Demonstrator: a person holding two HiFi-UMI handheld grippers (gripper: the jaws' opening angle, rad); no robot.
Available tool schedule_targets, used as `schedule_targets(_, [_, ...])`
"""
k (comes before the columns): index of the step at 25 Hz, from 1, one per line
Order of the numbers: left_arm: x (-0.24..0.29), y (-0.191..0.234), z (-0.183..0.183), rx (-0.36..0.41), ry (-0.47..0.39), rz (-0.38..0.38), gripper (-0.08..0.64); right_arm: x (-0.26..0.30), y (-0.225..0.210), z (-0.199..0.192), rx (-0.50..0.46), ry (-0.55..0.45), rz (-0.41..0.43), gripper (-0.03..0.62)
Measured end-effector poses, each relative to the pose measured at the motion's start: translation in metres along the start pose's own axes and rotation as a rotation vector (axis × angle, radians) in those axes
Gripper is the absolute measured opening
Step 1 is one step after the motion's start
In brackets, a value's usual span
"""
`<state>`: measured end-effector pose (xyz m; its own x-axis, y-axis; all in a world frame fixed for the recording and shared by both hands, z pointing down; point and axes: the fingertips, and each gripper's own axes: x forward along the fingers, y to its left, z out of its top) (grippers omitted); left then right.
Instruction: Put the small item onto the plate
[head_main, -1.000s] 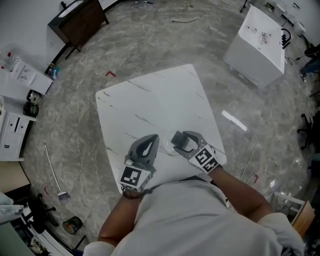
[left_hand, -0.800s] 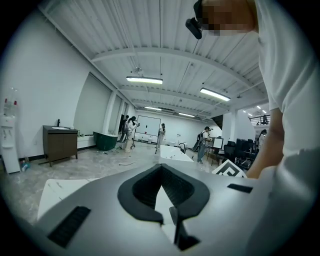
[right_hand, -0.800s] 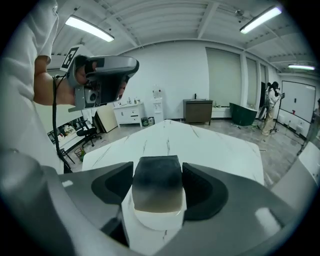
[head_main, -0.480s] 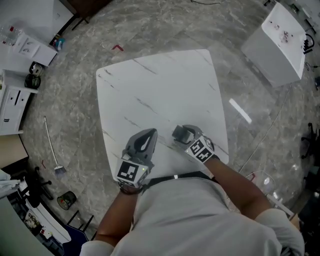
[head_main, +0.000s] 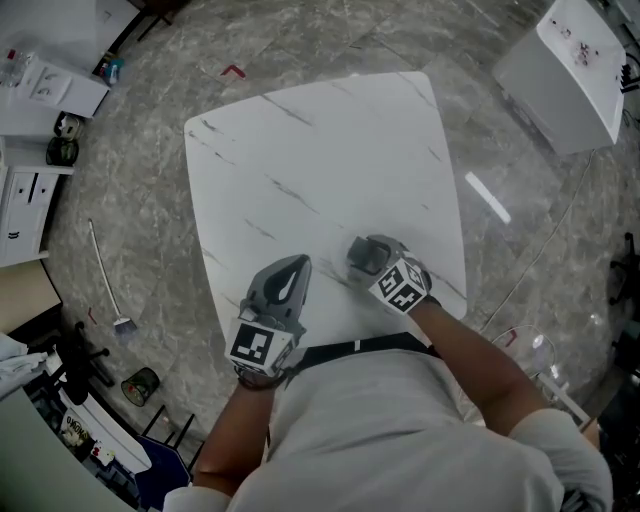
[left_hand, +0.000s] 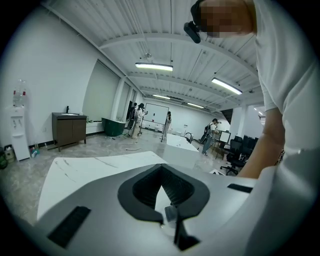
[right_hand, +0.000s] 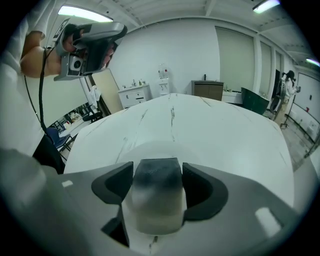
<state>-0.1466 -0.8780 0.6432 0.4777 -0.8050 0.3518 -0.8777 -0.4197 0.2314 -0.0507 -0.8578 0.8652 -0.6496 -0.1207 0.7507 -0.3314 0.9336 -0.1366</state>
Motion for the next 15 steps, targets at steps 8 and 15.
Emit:
schedule_targets(8, [-0.009, -0.003, 0.004, 0.009, 0.004, -0.009, 0.006, -0.002, 0.008, 0.008, -0.04, -0.012, 0.003, 0.298])
schedule_targets(15, [-0.031, 0.0, 0.027, 0.038, -0.045, -0.016, 0.007, -0.058, 0.01, 0.084, -0.028, -0.217, -0.075, 0.25])
